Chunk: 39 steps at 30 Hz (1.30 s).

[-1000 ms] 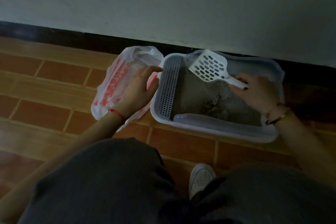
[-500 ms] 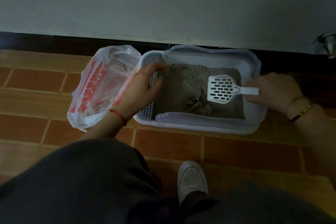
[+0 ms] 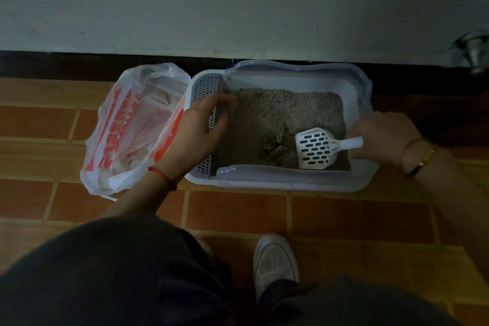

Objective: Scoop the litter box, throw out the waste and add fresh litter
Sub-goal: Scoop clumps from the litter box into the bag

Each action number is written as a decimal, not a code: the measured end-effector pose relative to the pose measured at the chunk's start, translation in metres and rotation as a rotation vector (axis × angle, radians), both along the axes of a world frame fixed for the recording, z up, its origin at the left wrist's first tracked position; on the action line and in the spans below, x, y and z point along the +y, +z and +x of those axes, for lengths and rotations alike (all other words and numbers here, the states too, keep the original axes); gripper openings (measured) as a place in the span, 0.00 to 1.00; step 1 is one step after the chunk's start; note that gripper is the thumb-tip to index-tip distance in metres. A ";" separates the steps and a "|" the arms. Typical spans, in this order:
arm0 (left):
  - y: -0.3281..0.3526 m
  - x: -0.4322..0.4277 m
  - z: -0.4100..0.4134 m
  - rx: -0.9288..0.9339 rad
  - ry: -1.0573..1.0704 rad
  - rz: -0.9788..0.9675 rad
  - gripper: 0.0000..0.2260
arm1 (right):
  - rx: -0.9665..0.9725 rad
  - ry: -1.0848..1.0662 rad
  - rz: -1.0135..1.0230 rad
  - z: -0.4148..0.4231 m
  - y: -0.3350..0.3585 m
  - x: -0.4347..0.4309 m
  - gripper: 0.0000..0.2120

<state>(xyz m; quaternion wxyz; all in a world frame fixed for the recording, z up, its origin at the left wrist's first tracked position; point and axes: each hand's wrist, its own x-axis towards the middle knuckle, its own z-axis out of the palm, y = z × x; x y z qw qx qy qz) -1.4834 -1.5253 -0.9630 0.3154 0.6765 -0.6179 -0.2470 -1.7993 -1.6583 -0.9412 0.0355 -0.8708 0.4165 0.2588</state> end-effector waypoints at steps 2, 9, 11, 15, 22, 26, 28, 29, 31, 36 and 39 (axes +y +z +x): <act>-0.001 -0.001 -0.001 0.014 -0.001 0.013 0.17 | -0.060 -0.043 0.051 0.001 -0.006 0.002 0.03; -0.004 -0.002 0.000 0.021 -0.004 0.029 0.17 | -0.227 -0.085 0.170 0.017 -0.025 0.003 0.05; -0.003 -0.001 0.001 0.039 0.006 0.023 0.16 | -0.259 -0.099 0.199 0.021 -0.030 0.003 0.03; -0.003 0.001 0.005 0.065 0.041 0.004 0.16 | -0.340 -0.173 0.320 0.025 -0.046 0.004 0.08; -0.003 0.008 0.017 0.082 0.087 -0.014 0.15 | -0.403 -0.287 0.581 0.039 -0.076 0.006 0.14; 0.000 0.012 0.020 0.097 0.103 -0.016 0.16 | -0.320 -0.202 0.555 0.058 -0.085 0.005 0.07; 0.002 0.013 0.021 0.096 0.110 -0.013 0.16 | -0.298 -0.168 0.522 0.069 -0.085 0.004 0.05; 0.003 0.014 0.022 0.097 0.118 -0.009 0.16 | -0.297 -0.162 0.509 0.073 -0.085 0.004 0.06; 0.004 0.015 0.024 0.097 0.130 -0.006 0.17 | -0.311 -0.172 0.518 0.077 -0.087 0.002 0.06; 0.004 0.020 0.029 0.121 0.172 -0.018 0.14 | -0.453 -0.288 0.657 0.072 -0.089 0.002 0.07; 0.004 0.022 0.032 0.114 0.199 -0.021 0.14 | -0.549 -0.401 0.633 0.067 -0.085 0.000 0.10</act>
